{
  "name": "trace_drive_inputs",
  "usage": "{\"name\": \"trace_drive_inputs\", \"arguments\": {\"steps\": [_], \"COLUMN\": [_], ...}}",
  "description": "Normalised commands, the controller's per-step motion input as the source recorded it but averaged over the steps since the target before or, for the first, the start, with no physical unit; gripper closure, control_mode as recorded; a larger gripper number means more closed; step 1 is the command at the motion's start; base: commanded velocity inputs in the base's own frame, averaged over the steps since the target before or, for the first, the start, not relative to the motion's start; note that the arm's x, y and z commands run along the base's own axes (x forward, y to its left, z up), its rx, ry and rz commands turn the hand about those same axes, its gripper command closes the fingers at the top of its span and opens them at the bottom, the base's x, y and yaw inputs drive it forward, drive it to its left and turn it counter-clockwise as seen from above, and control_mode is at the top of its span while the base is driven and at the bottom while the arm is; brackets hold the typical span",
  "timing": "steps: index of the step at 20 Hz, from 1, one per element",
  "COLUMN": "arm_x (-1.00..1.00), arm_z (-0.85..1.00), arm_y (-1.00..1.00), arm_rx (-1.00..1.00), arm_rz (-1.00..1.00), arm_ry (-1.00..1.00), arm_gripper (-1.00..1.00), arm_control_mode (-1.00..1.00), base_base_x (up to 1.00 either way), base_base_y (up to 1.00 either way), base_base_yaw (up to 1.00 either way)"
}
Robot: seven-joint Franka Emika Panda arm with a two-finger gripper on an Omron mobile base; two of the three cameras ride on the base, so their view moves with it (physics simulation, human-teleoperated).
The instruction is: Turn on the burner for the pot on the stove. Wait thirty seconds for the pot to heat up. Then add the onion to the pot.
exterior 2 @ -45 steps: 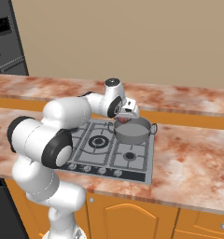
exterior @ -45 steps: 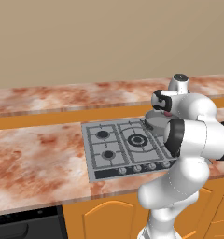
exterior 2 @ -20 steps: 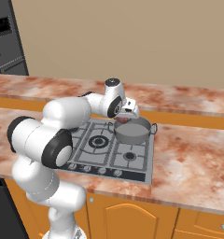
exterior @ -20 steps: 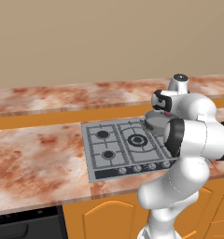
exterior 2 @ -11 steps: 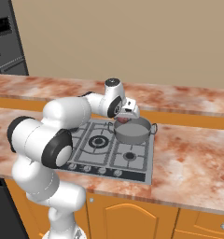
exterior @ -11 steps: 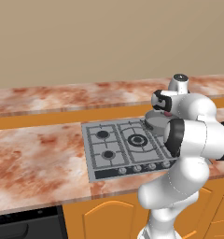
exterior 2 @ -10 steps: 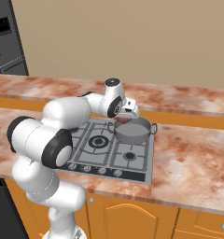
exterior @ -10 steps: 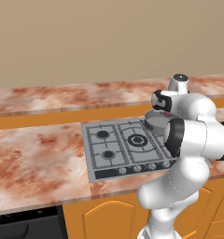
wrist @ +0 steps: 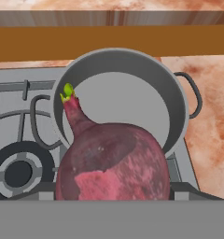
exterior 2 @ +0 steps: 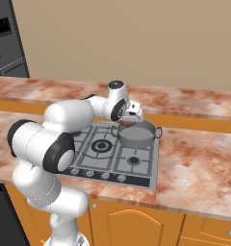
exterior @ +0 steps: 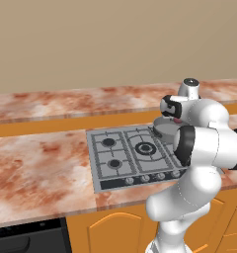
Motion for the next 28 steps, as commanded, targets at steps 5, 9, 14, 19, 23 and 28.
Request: {"name": "trace_drive_inputs", "arguments": {"steps": [5, 9, 14, 19, 23, 28], "arm_x": [0.0, 0.0, 0.0, 0.0, 0.0, 0.0], "arm_z": [0.0, 0.0, 0.0, 0.0, 0.0, 0.0], "arm_y": [0.0, 0.0, 0.0, 0.0, 0.0, 0.0], "arm_rx": [0.0, 0.0, 0.0, 0.0, 0.0, 0.0], "arm_rz": [0.0, 0.0, 0.0, 0.0, 0.0, 0.0], "arm_ry": [0.0, 0.0, 0.0, 0.0, 0.0, 0.0], "arm_gripper": [1.0, 1.0, 1.0, 1.0, 1.0, 1.0], "arm_control_mode": [-1.0, -1.0, -1.0, -1.0, -1.0, -1.0], "base_base_x": [0.0, 0.0, 0.0, 0.0, 0.0, 0.0], "base_base_y": [0.0, 0.0, 0.0, 0.0, 0.0, 0.0], "base_base_yaw": [0.0, 0.0, 0.0, 0.0, 0.0, 0.0]}}
